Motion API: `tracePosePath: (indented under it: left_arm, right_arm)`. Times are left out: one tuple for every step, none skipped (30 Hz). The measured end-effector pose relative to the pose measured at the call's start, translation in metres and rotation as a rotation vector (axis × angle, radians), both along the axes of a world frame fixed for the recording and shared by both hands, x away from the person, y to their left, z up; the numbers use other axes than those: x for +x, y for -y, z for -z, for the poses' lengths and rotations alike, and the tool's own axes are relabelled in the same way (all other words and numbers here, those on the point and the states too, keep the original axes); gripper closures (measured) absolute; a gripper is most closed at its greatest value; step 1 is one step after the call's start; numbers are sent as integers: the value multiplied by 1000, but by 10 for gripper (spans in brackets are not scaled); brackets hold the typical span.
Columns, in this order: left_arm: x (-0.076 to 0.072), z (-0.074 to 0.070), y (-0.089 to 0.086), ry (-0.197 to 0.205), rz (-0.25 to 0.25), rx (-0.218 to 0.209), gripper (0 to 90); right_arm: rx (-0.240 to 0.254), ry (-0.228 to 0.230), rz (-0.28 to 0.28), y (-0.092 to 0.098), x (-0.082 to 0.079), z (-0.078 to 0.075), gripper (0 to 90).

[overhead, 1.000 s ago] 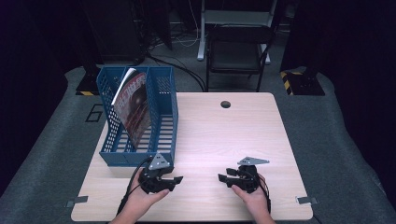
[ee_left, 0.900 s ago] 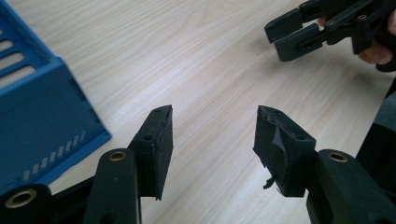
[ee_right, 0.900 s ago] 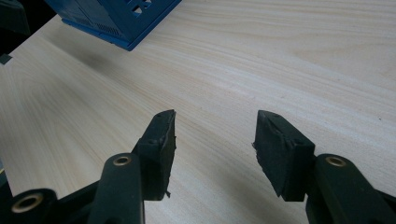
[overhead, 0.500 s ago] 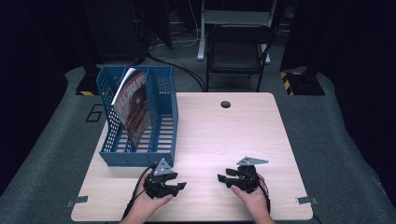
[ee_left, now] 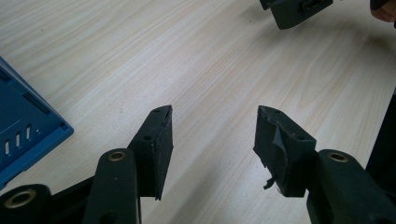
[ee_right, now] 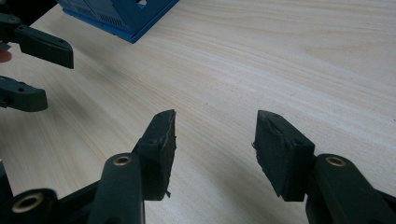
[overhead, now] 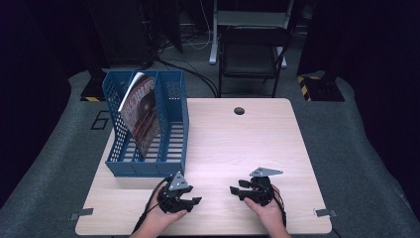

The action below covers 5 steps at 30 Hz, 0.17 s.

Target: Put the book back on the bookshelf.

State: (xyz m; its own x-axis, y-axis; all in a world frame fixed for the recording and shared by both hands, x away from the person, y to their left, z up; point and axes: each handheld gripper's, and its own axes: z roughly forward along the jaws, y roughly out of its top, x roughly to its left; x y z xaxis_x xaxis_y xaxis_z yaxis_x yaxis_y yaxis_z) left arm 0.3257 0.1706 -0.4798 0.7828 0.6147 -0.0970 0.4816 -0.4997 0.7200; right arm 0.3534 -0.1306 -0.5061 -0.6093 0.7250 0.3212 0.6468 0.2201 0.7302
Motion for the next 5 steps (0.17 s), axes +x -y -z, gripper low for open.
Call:
tracePosePath:
  left_arm:
    - [0,0,0,-3,0,-4,468]
    - [1,0,1,-7,2,-6,467]
    - [1,1,2,0,-5,-6,467]
    - [2,1,1,-2,7,0,467]
    - [2,2,2,-1,3,-4,466]
  right_arm:
    - [-2,0,-4,1,0,0,479]
    - [-1,0,-1,1,-1,0,479]
    - [-2,6,0,2,-1,1,479]
    - [-8,15,-3,3,-1,2,479]
    - [-8,4,0,3,-2,1,479]
